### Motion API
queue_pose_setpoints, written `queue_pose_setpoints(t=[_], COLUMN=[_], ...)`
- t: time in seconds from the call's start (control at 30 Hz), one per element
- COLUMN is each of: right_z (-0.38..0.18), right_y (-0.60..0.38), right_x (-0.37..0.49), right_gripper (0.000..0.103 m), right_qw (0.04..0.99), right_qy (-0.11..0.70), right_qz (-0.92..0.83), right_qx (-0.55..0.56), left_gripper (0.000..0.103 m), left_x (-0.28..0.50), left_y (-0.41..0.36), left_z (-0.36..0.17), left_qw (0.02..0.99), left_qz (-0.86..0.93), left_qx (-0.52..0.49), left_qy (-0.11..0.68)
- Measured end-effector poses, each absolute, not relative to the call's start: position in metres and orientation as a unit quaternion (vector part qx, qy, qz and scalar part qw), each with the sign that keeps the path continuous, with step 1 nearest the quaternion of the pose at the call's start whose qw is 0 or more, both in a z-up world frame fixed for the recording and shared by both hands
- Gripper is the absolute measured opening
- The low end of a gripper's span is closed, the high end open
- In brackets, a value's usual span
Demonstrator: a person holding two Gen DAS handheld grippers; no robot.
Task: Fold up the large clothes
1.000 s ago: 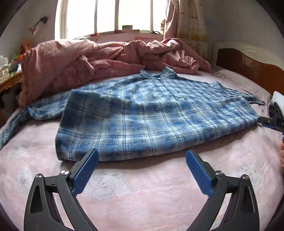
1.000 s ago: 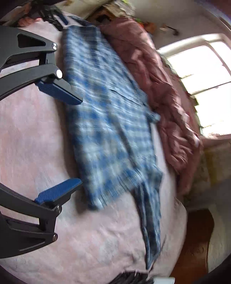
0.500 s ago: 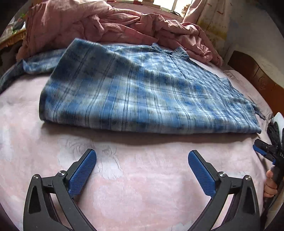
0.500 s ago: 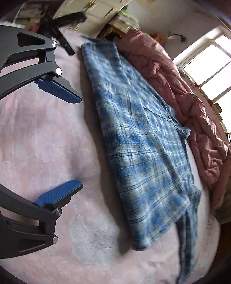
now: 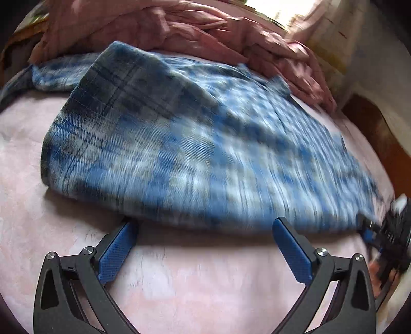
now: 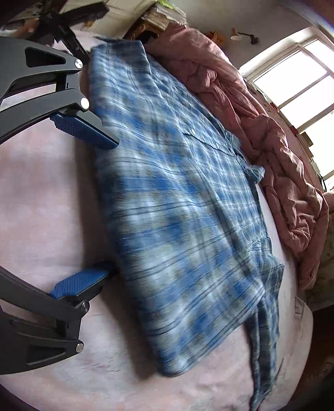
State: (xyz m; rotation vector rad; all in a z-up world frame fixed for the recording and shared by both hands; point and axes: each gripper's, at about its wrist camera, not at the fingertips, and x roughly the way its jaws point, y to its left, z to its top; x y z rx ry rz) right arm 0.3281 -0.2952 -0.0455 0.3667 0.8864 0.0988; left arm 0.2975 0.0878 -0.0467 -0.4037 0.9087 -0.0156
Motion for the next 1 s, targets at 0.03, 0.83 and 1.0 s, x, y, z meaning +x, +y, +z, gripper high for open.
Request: queue_pose_setpoints(t=[0.03, 0.83, 1.0], right_z=[-0.046, -0.006, -0.003], right_y=[-0.295, -0.285, -0.296], right_x=[0.333, 0.279, 0.242], right_gripper=[0.090, 0.003, 0.003], right_qw=[0.887, 0.928, 0.920], right_qy=[0.426, 0.369, 0.381], right_qz=[0.042, -0.005, -0.004], right_qx=[0.175, 0.056, 0.086], left_gripper=[0.103, 0.003, 0.003], left_x=[0.305, 0.239, 0.198], left_y=[0.090, 0.079, 0.073], left_z=[-0.047, -0.006, -0.002], left_qw=[0.879, 0.944, 0.945], left_qz=[0.002, 0.019, 0.016], left_qx=[-0.210, -0.090, -0.066], left_qy=[0.429, 0.317, 0.319])
